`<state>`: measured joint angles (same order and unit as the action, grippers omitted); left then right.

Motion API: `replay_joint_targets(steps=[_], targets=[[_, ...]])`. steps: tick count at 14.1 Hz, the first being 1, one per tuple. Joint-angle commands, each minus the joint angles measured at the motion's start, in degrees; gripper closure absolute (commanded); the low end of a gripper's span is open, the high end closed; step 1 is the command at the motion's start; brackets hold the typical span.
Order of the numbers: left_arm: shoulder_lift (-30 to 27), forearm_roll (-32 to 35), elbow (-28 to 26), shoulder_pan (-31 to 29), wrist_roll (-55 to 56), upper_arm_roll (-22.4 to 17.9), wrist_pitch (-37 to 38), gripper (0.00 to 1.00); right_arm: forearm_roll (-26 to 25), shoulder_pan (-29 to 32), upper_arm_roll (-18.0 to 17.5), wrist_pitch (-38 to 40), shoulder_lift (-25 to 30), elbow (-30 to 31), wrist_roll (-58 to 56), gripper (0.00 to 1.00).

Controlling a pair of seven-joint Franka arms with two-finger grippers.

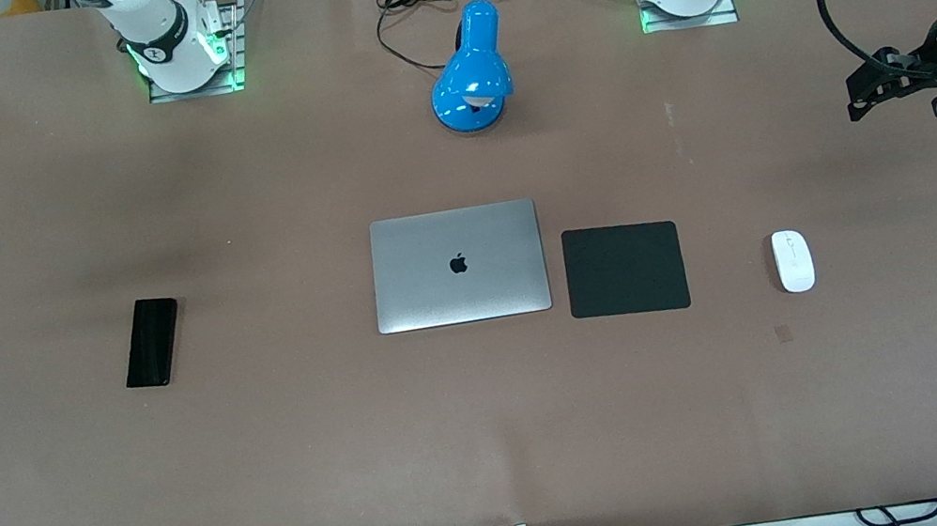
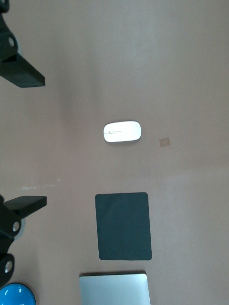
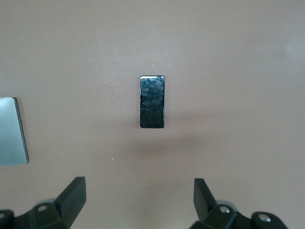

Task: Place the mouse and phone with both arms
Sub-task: 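Reach the right gripper to the black phone while the left gripper reaches the mouse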

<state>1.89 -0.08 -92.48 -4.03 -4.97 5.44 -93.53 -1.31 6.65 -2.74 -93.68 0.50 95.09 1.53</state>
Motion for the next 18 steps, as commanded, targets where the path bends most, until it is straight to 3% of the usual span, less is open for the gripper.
replay_joint_targets(steps=[1,5,10,12,16,18], targets=[[0.8,-0.2,1.9,-0.5,-0.9,0.1,1.0,0.0,-0.4,0.1,-0.2,1.0,0.2,-0.4,-0.2,0.0],[1.5,0.8,1.9,-0.5,-0.6,-0.4,1.0,0.0,-0.3,0.3,-0.2,0.9,0.1,-0.4,-0.3,0.0],[3.1,1.8,1.9,-0.7,-0.5,-0.5,1.3,0.0,-0.4,0.0,-0.3,-0.4,-0.5,5.8,-0.2,0.0],[4.6,1.8,2.0,0.0,-0.8,-0.5,1.1,0.0,-0.5,0.3,-0.3,-7.7,-2.4,9.9,0.0,0.0],[14.4,2.0,0.6,-1.5,-0.9,-0.6,0.7,0.0,-0.5,0.6,-0.2,-27.6,-7.6,20.5,1.0,0.0],[17.9,2.5,-1.3,-2.2,-1.0,-0.7,-6.5,0.0,-0.5,0.7,0.0,-35.9,-11.8,23.1,0.9,0.0]])
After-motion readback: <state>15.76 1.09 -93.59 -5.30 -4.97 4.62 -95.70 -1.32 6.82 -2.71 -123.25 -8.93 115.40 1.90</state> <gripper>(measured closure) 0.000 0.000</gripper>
